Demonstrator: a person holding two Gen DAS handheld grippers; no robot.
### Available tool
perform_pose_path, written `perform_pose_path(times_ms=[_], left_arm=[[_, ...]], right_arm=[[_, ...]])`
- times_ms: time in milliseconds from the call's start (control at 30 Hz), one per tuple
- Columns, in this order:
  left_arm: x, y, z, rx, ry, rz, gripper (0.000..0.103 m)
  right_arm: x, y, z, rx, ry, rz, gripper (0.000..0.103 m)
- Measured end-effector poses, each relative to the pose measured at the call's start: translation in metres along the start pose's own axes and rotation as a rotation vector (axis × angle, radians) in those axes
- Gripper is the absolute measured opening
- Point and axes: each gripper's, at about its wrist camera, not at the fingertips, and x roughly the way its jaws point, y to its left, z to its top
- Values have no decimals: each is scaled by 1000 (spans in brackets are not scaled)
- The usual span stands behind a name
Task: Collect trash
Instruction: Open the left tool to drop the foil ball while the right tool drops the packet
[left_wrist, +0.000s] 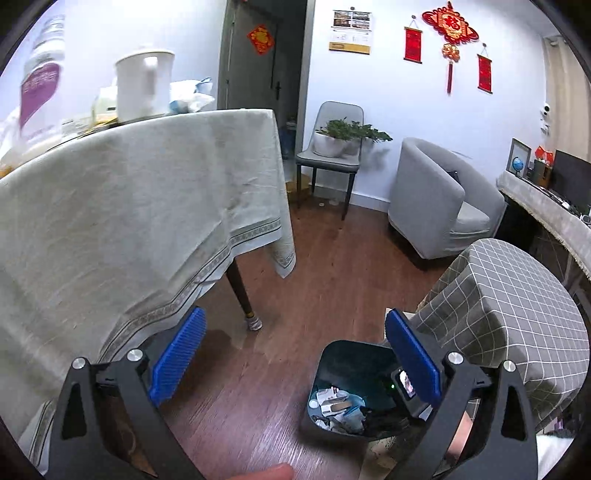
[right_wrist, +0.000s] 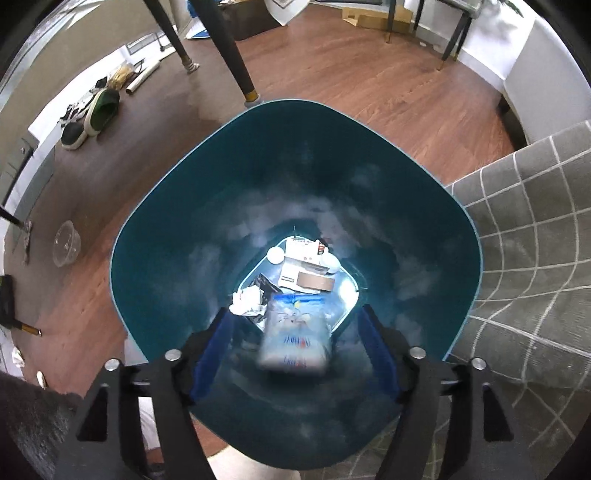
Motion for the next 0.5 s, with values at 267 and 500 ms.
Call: perform_pose_path(times_ms=[267, 500], left_arm=[[-20, 2, -11, -29, 8, -1, 99], [-56, -3, -8, -45, -53, 14, 99]], right_arm=[[-68, -1, 3, -12, -163, 3, 74], [-152, 6, -4, -36, -344, -43, 82]])
